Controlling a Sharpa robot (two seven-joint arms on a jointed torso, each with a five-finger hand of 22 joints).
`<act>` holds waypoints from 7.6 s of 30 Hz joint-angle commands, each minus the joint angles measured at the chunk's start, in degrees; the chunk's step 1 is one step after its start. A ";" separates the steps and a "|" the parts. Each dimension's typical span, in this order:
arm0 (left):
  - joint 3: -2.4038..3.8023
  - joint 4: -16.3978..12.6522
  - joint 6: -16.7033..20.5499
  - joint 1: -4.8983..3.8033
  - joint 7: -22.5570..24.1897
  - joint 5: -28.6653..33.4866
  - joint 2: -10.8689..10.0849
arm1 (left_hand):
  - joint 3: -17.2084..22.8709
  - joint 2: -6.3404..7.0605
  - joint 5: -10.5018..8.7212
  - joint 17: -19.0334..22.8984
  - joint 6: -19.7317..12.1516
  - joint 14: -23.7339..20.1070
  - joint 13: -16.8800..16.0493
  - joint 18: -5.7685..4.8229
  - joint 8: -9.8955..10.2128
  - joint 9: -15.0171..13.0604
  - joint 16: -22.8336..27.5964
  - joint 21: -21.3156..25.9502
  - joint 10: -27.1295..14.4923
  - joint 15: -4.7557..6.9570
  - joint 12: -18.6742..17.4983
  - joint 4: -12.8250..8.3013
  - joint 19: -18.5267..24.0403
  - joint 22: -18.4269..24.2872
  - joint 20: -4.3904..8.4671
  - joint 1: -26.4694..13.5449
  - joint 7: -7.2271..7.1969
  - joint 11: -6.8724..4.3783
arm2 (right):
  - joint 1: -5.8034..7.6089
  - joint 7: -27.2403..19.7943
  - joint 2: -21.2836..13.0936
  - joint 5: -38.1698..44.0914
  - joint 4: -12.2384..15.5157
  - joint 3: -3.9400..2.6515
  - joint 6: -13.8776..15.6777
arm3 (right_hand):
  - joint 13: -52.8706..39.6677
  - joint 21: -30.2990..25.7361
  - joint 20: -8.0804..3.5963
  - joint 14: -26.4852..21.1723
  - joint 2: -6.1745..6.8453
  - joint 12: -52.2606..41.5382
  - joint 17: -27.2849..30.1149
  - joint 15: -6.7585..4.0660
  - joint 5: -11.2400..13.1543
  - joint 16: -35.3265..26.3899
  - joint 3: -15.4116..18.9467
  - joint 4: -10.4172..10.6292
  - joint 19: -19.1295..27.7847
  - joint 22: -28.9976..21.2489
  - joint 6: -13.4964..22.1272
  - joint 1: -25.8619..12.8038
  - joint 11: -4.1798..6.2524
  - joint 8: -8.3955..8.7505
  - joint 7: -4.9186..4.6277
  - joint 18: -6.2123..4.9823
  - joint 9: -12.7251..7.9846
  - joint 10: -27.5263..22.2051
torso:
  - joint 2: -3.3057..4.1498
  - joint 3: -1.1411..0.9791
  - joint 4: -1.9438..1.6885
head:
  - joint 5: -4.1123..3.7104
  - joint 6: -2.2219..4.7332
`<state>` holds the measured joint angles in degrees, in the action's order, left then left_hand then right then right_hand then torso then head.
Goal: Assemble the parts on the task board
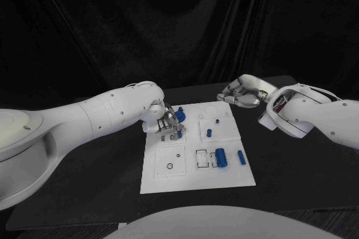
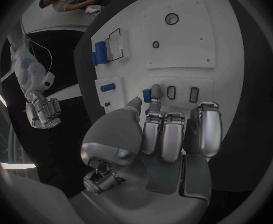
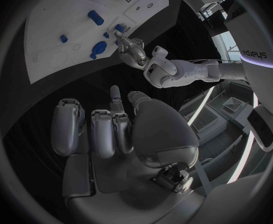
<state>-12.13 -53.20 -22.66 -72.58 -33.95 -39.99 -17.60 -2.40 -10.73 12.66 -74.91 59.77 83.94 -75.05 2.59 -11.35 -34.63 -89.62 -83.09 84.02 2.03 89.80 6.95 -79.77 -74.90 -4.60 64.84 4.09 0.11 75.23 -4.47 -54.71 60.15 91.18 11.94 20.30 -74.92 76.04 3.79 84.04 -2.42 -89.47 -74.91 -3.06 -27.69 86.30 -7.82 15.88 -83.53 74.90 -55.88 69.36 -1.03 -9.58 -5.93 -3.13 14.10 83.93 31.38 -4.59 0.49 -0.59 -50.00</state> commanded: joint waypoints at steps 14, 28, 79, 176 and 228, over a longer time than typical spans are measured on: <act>0.05 0.28 -1.77 0.23 0.63 0.25 0.35 | 3.08 0.79 2.09 -15.09 -0.13 6.06 -14.95 0.33 0.99 -0.65 -0.38 0.40 5.98 -0.11 0.20 -2.15 0.35 -7.42 0.04 1.49 -0.16 0.25 | -0.26 1.42 0.05 0.02 0.02 -0.05 -0.85 | -13.99 -0.45 -0.19 4.65 -0.05 0.03 -8.84 0.45 0.46 -0.24 -0.10 0.22 -0.21 10.63 0.40 0.57 -0.34 0.41 -0.06 -0.21 -0.09 5.40 | -0.02 0.02 -0.03 | 0.08 0.00; 0.05 0.50 -2.51 0.52 0.50 0.25 0.45 | 4.78 1.44 1.46 -15.09 -0.56 6.06 -14.95 0.47 1.78 -0.93 -0.38 0.96 5.98 -0.21 0.20 -3.13 0.94 -7.13 -0.01 1.52 0.04 0.40 | -0.35 1.57 0.09 0.01 -0.01 -0.05 -1.17 | -13.93 -0.54 -0.18 4.63 -0.04 0.06 -8.73 0.46 0.58 -0.31 -0.07 0.23 -0.17 10.60 0.39 0.54 -0.35 0.42 -0.06 -0.23 -0.08 5.36 | 0.00 0.01 -0.01 | 0.32 0.00; 0.05 -3.58 2.65 0.57 -0.06 0.25 -5.01 | 25.32 7.51 11.59 -15.09 -0.38 6.06 -14.95 0.49 3.75 -5.04 -0.38 1.94 5.98 -0.33 0.20 -9.04 0.51 -8.18 -0.15 -6.19 0.45 0.62 | -0.80 2.19 0.37 0.01 -0.87 -0.05 -2.71 | -13.25 -1.65 -0.16 4.54 0.13 0.40 -8.27 0.45 0.23 -0.59 -0.46 -0.91 0.26 10.28 0.54 1.82 -0.33 0.61 -0.06 -0.47 -0.04 4.96 | -0.08 -0.04 -0.04 | 1.21 0.00; 0.02 -3.50 0.73 1.54 -0.69 0.25 -5.40 | 17.81 8.72 -8.93 -15.09 -4.95 6.06 -14.95 1.09 7.53 -1.37 -0.38 5.11 5.98 -2.05 0.20 -0.31 2.15 -7.75 -1.80 -12.21 2.75 2.68 | -1.93 2.43 0.59 0.01 -1.26 -0.05 -4.97 | -12.14 -2.52 -0.12 4.45 0.13 0.97 -7.82 0.51 -0.11 -0.87 -0.58 -1.27 0.63 10.03 0.54 2.16 -0.40 0.70 -0.12 -0.64 0.01 4.28 | -0.02 -0.01 0.06 | 1.99 0.00; 0.02 -3.96 1.78 1.58 1.56 0.25 -5.51 | 13.19 7.06 -7.93 -15.09 -3.63 6.06 -14.95 1.17 -1.58 -13.81 -0.38 6.34 5.98 -0.56 0.20 -0.83 2.02 -8.61 -0.43 -8.73 0.53 0.88 | -2.58 2.65 0.65 0.01 -1.86 -0.05 -5.44 | -11.95 -2.61 -0.11 4.43 0.21 1.07 -7.72 0.51 -0.30 -0.93 -0.65 -1.51 0.67 10.01 0.54 2.37 -0.39 0.73 -0.12 -0.65 0.03 4.16 | 0.01 -0.01 0.01 | 1.88 0.00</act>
<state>-12.13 -57.05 -21.29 -71.15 -33.73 -39.63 -23.25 11.16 -3.86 4.95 -74.91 56.40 84.16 -75.06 3.53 -12.74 -48.25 -89.62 -76.95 84.13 1.03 89.80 6.01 -77.43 -74.91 -5.29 55.88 4.61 1.45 72.78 -2.87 -54.04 60.14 89.36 11.94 15.23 -74.91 73.78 3.59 84.04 -2.26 -88.72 -74.91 -3.06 -27.70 85.67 -8.38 14.69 -83.33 74.94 -55.67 71.04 -1.03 -9.15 -6.14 -3.13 14.11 83.93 31.36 -4.59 0.53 1.32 -50.00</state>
